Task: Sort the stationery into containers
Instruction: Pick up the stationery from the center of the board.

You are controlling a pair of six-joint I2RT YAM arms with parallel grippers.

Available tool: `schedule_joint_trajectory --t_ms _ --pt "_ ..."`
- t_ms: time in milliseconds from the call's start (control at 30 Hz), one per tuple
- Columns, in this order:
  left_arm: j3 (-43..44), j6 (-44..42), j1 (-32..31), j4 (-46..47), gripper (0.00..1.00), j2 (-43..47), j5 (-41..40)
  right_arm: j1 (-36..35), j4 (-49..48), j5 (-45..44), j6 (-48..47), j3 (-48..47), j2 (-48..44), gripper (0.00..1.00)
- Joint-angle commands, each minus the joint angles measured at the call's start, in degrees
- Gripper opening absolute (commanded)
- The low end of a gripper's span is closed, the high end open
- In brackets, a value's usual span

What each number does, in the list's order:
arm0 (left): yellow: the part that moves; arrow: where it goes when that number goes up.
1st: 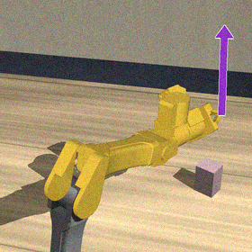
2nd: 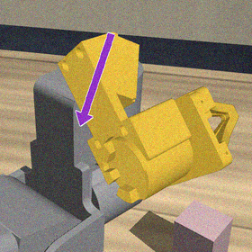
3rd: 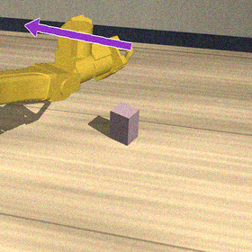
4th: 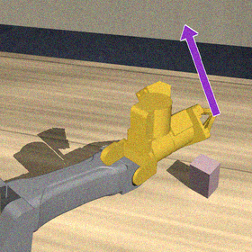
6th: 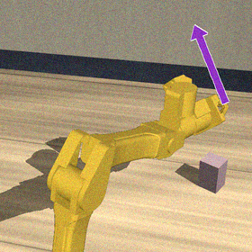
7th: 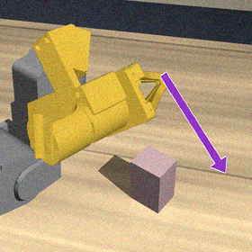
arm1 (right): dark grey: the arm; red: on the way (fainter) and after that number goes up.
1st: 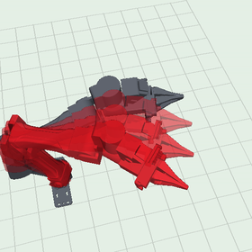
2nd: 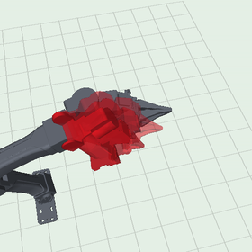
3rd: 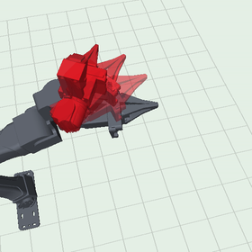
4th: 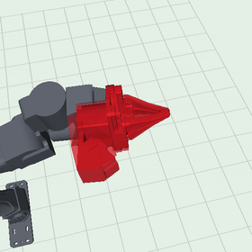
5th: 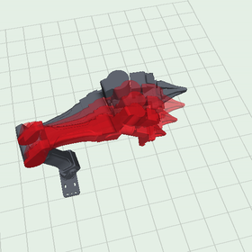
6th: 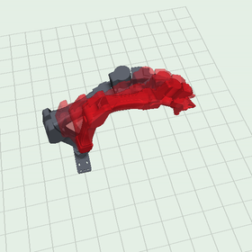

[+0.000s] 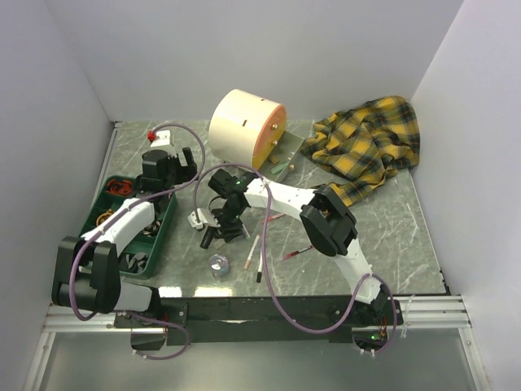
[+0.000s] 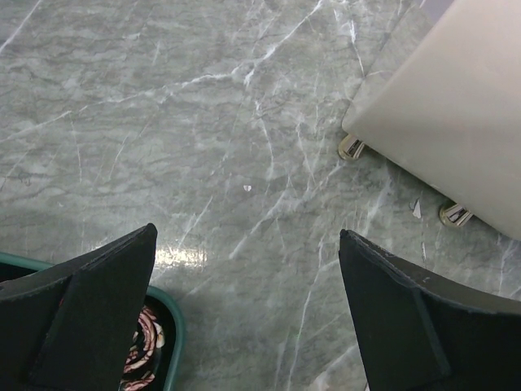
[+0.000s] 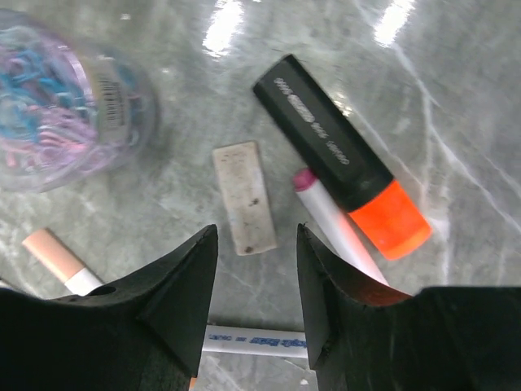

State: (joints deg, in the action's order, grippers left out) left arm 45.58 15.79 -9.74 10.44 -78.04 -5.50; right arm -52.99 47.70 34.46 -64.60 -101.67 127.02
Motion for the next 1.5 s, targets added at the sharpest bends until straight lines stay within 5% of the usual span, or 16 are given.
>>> schedule_joint_trajectory --t_ms 0,433,600,800,1133,1467 --pt "-0.1 0.5 -0.2 2.0 0.99 2.2 -1.2 -0.9 -2.9 -3.3 3.8 -1.2 1.5 0.52" --pt "-0.7 -0.7 -0.1 5.4 0.99 2.9 -1.6 -2.0 -1.7 -7.9 3.3 0.9 2.1 0.47" --pt "-0.9 -0.1 -0.3 5.1 0.99 2.9 -1.3 -2.1 -1.5 -7.0 2.1 2.1 1.2 0.22" --pt "1.5 -1.6 -0.2 1.0 0.99 2.2 -0.9 -0.3 3.3 -5.6 1.9 -1.2 0.0 0.11" --pt "7.6 -4.1 4.5 -4.3 0.99 -0.5 3.2 7.9 11.2 -4.6 3.5 -1.9 -11.2 0.10" --pt "16.7 -6.4 5.6 -5.8 0.99 -6.9 2.6 19.0 4.2 -12.7 10.6 1.8 -21.0 0.11"
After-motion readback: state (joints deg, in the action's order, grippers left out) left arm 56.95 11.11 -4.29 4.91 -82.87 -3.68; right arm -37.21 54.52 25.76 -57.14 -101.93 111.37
